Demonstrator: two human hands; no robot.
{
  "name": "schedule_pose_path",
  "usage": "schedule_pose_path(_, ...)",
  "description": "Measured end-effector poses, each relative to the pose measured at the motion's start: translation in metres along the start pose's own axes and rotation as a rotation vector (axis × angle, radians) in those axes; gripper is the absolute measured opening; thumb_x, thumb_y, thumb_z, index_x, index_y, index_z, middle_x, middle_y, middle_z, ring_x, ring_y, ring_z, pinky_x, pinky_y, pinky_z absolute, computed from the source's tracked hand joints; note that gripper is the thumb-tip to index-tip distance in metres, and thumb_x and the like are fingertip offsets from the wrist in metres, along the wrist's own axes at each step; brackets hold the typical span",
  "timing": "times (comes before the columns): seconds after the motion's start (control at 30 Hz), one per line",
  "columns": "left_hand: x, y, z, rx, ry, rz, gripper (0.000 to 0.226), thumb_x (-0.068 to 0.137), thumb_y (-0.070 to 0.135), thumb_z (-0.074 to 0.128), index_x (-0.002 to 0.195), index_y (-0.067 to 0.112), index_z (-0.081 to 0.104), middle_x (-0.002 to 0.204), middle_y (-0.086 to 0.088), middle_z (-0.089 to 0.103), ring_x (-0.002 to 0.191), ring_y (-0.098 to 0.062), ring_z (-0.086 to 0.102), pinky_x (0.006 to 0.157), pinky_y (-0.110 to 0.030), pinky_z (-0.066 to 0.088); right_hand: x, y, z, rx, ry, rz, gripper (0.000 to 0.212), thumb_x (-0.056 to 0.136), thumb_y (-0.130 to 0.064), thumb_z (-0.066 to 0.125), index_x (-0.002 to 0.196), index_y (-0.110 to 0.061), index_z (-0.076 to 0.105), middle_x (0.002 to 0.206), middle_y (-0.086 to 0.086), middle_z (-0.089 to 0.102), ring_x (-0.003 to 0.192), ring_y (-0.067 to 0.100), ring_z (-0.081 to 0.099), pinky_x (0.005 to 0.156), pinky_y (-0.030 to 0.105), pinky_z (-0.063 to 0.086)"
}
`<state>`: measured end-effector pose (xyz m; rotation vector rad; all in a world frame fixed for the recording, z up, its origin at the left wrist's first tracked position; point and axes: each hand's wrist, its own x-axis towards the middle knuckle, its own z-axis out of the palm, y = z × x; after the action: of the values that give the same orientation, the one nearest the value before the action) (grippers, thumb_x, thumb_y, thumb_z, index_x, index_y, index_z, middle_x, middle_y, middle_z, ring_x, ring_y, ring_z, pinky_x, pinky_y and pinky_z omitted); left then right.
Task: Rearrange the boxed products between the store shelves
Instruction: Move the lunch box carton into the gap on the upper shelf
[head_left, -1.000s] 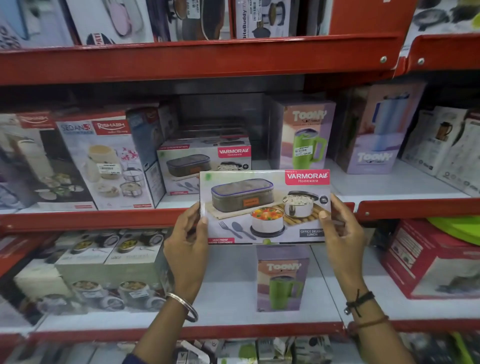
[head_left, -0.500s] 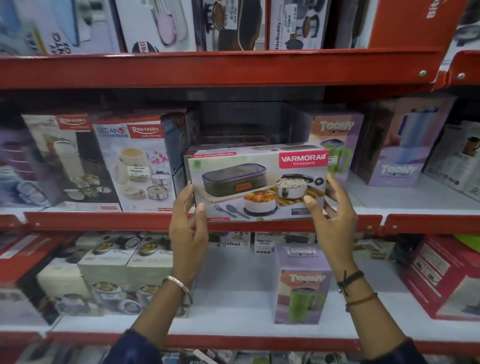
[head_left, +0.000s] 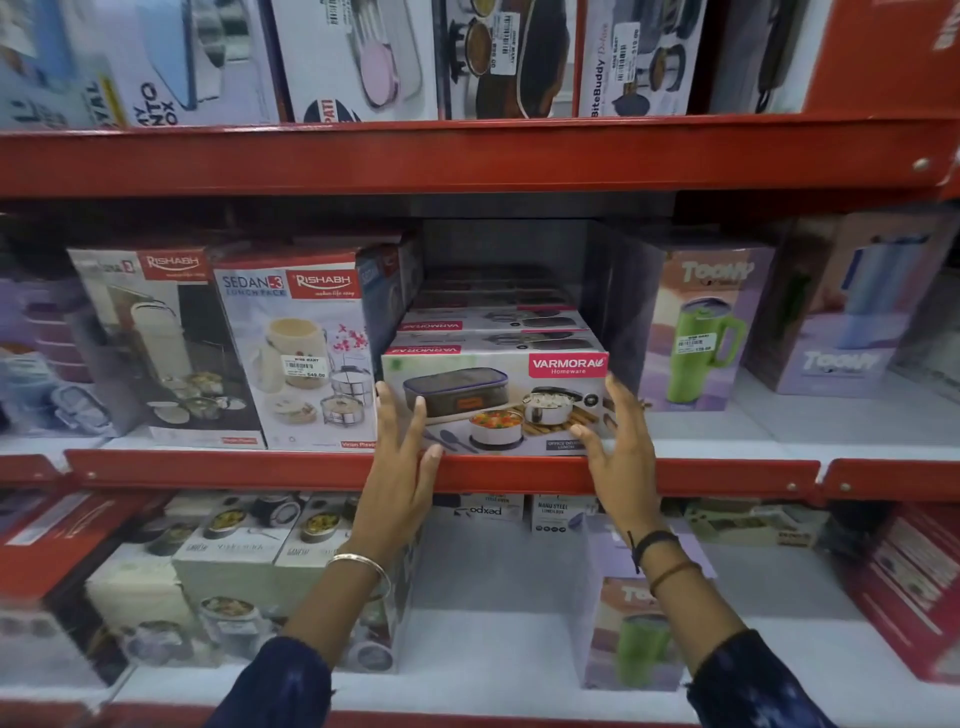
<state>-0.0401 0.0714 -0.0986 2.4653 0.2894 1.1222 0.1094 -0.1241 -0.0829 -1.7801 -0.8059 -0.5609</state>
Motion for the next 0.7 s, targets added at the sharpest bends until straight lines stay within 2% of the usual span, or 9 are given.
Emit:
schedule_pose_path(0.07,-0.001,-0.006,0.003,0.131,-0.022,0.044,0.059,0.098,0.043,0.022,0.150,0.019,0.006,0.156,0.005,-0.025,0.144,-0.015,-0.016,0.119,-0.034,0.001,0.005,-0.002,0.002,-0.080,-0.017,-0.076,0.076,0.089,-0.009,0.059,0.149,-0.021,0.014,0.159,0.001,0.018,0.144,0.015,0.020,0.112,0.011,0.022)
schedule_pose_path(0.1,-0.001,-0.008,0.005,0.188,-0.037,0.056,0.061,0.097,0.046,0.019,0.149,0.018,0.005,0.157,0.004,-0.022,0.145,-0.014,-0.014,0.119,-0.035,0.001,0.008,-0.002,0.002,-0.122,-0.030,-0.125,0.079,0.090,-0.007,0.057,0.150,-0.022,0.008,0.160,-0.002,0.008,0.145,0.013,0.013,0.108,0.004,0.018)
schedule_pose_path(0.13,-0.001,-0.010,0.008,0.226,-0.049,0.049,0.062,0.097,0.048,0.017,0.149,0.018,0.005,0.157,0.001,-0.018,0.145,-0.013,-0.013,0.119,-0.037,0.002,0.009,-0.002,0.002,-0.158,-0.048,-0.166,0.080,0.090,-0.005,0.055,0.150,-0.023,0.004,0.161,-0.004,0.002,0.146,0.013,0.010,0.106,0.006,0.023)
schedule_pose_path(0.2,-0.001,-0.012,0.012,0.258,-0.050,0.012,0.063,0.096,0.050,0.015,0.149,0.019,0.004,0.158,-0.002,-0.011,0.145,-0.012,-0.012,0.118,-0.040,0.005,0.010,0.000,0.000,-0.218,-0.073,-0.200,0.082,0.091,-0.006,0.054,0.149,-0.029,0.000,0.161,-0.008,-0.002,0.147,0.016,0.014,0.102,0.021,0.036)
schedule_pose_path(0.23,-0.001,-0.012,0.013,0.272,-0.048,-0.001,0.062,0.096,0.050,0.015,0.149,0.019,0.003,0.158,-0.003,-0.010,0.145,-0.012,-0.012,0.118,-0.041,0.005,0.010,0.001,-0.001,-0.245,-0.073,-0.199,0.083,0.091,-0.008,0.055,0.149,-0.030,0.000,0.161,-0.008,-0.001,0.146,0.018,0.017,0.101,0.026,0.037)
schedule_pose_path(0.33,-0.006,-0.010,0.016,0.308,-0.046,-0.010,0.062,0.096,0.051,0.012,0.149,0.018,0.006,0.159,-0.003,-0.007,0.145,-0.014,-0.008,0.118,-0.042,0.005,0.011,0.003,-0.003,-0.308,-0.080,-0.191,0.083,0.090,-0.014,0.058,0.150,-0.028,0.002,0.161,-0.006,0.002,0.145,0.020,0.021,0.103,0.030,0.033)
schedule_pose_path(0.47,-0.014,0.003,0.018,0.233,0.013,-0.037,0.054,0.097,0.042,0.025,0.143,0.015,0.028,0.159,-0.004,0.010,0.146,-0.016,0.007,0.117,-0.046,0.007,0.009,0.006,-0.013,-0.324,-0.153,-0.208,0.078,0.092,-0.022,0.057,0.150,-0.023,0.005,0.161,-0.003,0.000,0.148,0.015,0.006,0.118,0.038,0.019)
schedule_pose_path(0.57,-0.026,0.025,0.024,0.089,0.076,-0.006,0.043,0.096,0.034,0.033,0.133,0.015,0.042,0.155,-0.005,0.025,0.144,-0.014,0.014,0.117,-0.046,0.010,-0.006,0.006,-0.031,-0.227,-0.120,-0.185,0.069,0.093,-0.025,0.056,0.149,-0.017,0.016,0.160,0.000,0.010,0.148,0.014,0.008,0.119,0.034,0.014)
schedule_pose_path(0.7,-0.054,0.063,0.048,-0.070,0.065,0.074,0.035,0.095,0.026,0.039,0.127,0.015,0.045,0.152,-0.004,0.029,0.144,-0.016,0.017,0.119,-0.040,0.011,-0.049,0.017,-0.065,-0.029,-0.008,-0.039,0.059,0.094,-0.024,0.052,0.146,-0.023,0.025,0.156,-0.010,0.019,0.145,0.004,0.016,0.116,0.014,0.014)
